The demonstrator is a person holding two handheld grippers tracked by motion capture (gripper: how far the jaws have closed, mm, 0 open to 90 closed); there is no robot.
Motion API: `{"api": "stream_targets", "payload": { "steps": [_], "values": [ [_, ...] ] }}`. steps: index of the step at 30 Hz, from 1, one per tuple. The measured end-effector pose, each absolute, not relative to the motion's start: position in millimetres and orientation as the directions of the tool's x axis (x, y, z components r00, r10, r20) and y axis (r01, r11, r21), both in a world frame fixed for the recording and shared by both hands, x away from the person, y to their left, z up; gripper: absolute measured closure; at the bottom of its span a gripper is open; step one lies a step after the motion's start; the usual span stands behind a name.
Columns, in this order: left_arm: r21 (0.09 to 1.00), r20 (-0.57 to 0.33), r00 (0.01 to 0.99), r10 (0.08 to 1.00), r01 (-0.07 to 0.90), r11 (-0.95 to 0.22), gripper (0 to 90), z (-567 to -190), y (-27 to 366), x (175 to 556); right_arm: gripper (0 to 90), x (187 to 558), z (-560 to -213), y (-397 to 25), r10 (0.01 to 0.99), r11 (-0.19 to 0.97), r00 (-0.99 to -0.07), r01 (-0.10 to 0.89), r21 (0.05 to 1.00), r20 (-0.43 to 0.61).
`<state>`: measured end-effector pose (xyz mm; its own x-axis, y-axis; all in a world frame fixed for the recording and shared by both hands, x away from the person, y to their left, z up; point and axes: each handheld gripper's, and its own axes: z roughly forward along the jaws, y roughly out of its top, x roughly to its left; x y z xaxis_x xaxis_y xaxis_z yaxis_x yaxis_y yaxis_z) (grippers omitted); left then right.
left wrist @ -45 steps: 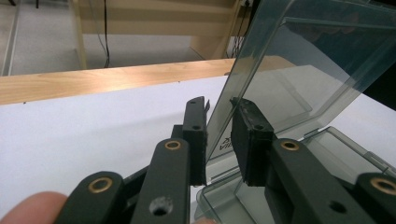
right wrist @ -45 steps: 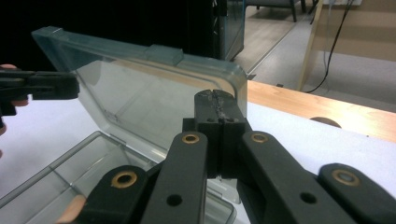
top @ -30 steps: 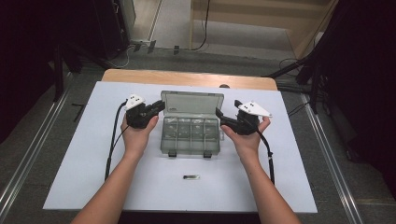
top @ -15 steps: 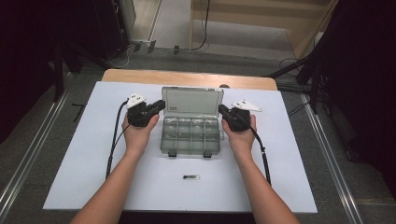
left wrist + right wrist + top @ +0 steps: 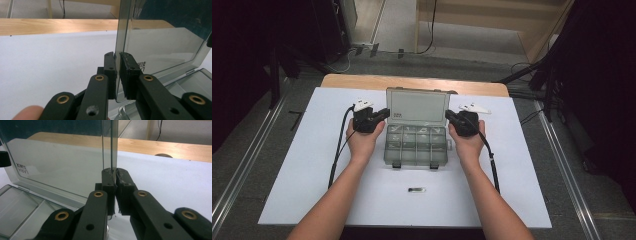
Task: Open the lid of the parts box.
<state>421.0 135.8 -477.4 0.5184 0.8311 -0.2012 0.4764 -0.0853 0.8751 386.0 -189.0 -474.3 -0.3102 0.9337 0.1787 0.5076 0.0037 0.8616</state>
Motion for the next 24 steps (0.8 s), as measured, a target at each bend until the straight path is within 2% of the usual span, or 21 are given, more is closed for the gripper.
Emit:
{"api": "stream_targets", "payload": {
  "steps": [7, 24],
  "values": [
    [0.870, -0.189, 0.512, 0.838, 0.483, -0.098, 85.2, -477, 134, 423, 87.5, 391, -478, -190, 0.929, -0.035, -0.300, 0.512, 0.859, 0.216],
    [0.849, -0.239, 0.499, 0.833, 0.524, -0.071, 85.4, -477, 134, 431, 84.5, 398, -485, -193, 0.920, -0.054, -0.297, 0.549, 0.834, 0.255]
  ]
}}
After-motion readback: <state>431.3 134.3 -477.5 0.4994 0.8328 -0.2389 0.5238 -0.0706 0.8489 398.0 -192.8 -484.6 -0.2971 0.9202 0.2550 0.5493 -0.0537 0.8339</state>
